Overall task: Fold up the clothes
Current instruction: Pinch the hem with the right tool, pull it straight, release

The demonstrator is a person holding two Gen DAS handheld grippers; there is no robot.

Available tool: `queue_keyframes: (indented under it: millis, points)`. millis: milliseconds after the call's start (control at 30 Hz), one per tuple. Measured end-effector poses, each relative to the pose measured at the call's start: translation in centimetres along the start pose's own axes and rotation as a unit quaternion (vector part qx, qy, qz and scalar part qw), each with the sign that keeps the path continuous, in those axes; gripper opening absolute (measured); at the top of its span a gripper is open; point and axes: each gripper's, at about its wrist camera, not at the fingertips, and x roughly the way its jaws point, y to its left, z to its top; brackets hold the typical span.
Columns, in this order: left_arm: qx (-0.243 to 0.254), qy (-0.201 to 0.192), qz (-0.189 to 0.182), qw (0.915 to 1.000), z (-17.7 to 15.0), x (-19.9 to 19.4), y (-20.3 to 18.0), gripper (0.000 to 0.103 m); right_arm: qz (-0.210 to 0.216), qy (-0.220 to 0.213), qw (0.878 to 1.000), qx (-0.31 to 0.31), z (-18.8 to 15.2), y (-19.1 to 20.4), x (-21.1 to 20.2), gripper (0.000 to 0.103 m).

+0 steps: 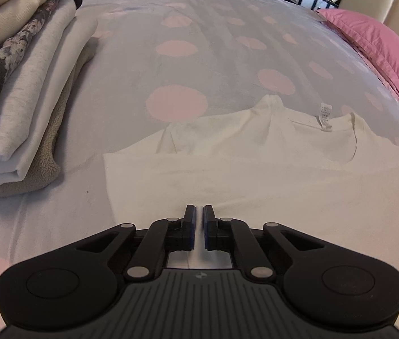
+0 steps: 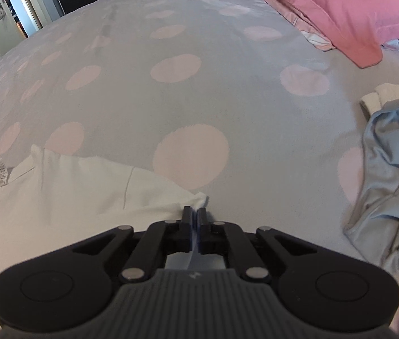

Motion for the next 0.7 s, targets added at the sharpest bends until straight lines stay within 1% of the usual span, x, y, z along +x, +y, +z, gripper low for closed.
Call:
queue_keyframes:
  millis: [67,133,200,233,300,333,367,433,500,567,600,633,667,700]
  points:
    - [0.001,-0.001,-0.003,1.0,-0.1,-0.9,0.1,0.006,0.015,0.002,1.0,-0.007,-0.3,-0.2,-1.2,0.009]
    - [0.005,-0.001,-0.004,1.0,-0.4,-1.9,0.2,0.012,0.041,0.017,0.999,-0.018,-1.0,0.0,-2.5,0.011]
    - [0.007,0.004,0.001,1.0,-0.9,-2.9,0.5,0.013,0.06,0.027,0.997,-0.031,-2.1,0.4,-3.7,0.027]
    - [0.007,0.006,0.004,1.0,-1.2,-3.5,0.7,0.013,0.066,0.032,0.997,-0.037,-2.7,0.7,-4.1,0.038]
    - [0.001,0.009,0.009,0.9999,-1.9,-4.9,1.2,0.013,0.068,0.055,0.995,-0.047,-4.2,1.1,-4.2,0.034]
    - [-0.002,0.01,0.011,0.9999,-2.2,-5.5,1.5,0.013,0.065,0.07,0.994,-0.054,-5.0,1.3,-3.9,0.013]
    - [-0.005,0.011,0.014,0.9998,-2.5,-6.2,1.8,0.013,0.061,0.079,0.993,-0.059,-5.7,1.4,-3.8,0.003]
    - [-0.009,0.015,0.018,0.9997,-3.4,-7.5,2.2,0.013,0.053,0.076,0.993,-0.067,-6.7,1.4,-3.8,0.003]
    - [-0.009,0.021,0.027,0.9994,-4.5,-8.8,2.6,0.013,0.035,0.071,0.995,-0.062,-6.9,1.3,-3.9,0.002]
    - [-0.013,0.027,0.033,0.999,-5.7,-10.1,3.0,0.013,-0.004,0.067,0.995,-0.068,-7.0,1.2,-4.3,0.0]
    - [-0.017,0.032,0.034,0.9988,-6.2,-10.6,3.2,0.016,-0.022,0.065,0.995,-0.073,-7.1,1.2,-4.6,0.0]
    - [-0.021,0.037,0.035,0.9985,-6.8,-11.2,3.4,0.019,-0.026,0.063,0.995,-0.07,-7.2,0.9,-5.2,0.001]
    - [-0.023,0.041,0.034,0.9984,-7.3,-11.7,3.5,0.021,-0.014,0.062,0.996,-0.06,-7.5,0.4,-5.9,0.002]
    - [-0.022,0.046,0.031,0.9982,-7.9,-12.2,3.5,0.026,0.001,0.062,0.997,-0.05,-7.9,-0.1,-6.9,0.005]
